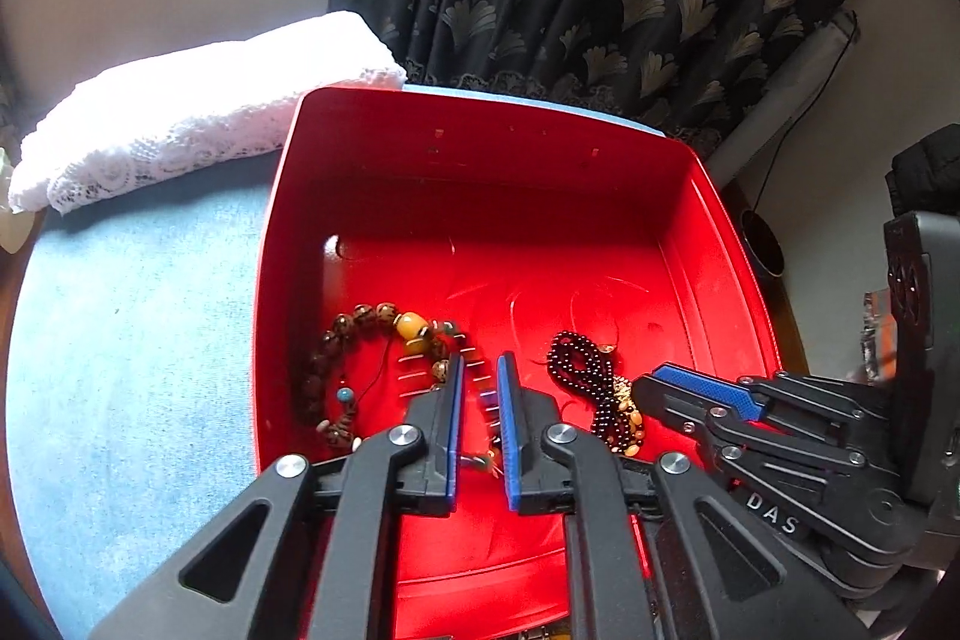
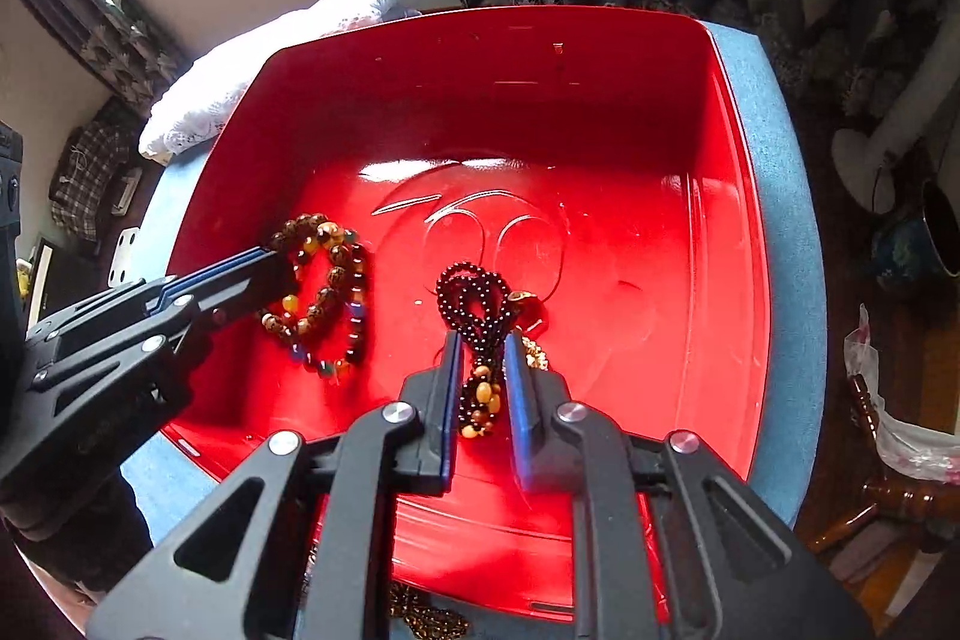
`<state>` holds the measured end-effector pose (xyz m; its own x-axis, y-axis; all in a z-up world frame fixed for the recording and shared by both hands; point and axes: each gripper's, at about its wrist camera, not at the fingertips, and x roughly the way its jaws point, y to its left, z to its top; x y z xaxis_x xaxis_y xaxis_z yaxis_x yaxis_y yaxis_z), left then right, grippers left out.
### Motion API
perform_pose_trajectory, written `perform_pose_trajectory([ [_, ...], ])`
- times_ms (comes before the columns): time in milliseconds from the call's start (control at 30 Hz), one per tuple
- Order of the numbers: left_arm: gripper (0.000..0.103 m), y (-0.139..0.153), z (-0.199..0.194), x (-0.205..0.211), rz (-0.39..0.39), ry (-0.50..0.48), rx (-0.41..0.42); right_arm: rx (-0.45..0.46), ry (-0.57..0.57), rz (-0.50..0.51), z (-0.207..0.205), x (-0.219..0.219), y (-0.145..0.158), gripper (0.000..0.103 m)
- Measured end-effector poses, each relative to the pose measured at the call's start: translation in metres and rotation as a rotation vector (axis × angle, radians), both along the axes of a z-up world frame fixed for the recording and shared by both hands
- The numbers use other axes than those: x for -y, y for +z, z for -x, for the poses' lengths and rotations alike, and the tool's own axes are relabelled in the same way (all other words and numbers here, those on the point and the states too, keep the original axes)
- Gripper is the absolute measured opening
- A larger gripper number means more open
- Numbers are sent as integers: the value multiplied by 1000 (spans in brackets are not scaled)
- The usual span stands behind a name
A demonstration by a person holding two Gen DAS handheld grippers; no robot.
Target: Organize jewelry
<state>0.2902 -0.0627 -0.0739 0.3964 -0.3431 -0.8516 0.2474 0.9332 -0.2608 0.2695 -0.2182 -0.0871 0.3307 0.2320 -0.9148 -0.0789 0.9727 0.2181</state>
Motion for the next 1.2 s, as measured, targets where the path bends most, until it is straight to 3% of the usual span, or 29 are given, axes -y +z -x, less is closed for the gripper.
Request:
perform_pose_trajectory([
  [67,18,2,2,0,5,-1,-2,6,-4,-1,3,2,2,15],
  [267,23,19,18,-2,-20,-5,49,44,-17,1,18,8,18,15],
  [667,42,62,87,-21,-64,19,191,138,-48,-45,82,26,58,19],
  [833,45,63,115,-25,-91,30,203,129,-58,-47,114,28,58,26],
  [1033,61,52,139,-25,-137,27,193,95,-66,-34,142,24,47,35],
  [1100,65,47,145,-24,-148,21,180,80,-70,-37,149,23,42,42],
  [1200,69,38,150,-24,-153,13,151,51,-75,-41,157,20,32,43],
])
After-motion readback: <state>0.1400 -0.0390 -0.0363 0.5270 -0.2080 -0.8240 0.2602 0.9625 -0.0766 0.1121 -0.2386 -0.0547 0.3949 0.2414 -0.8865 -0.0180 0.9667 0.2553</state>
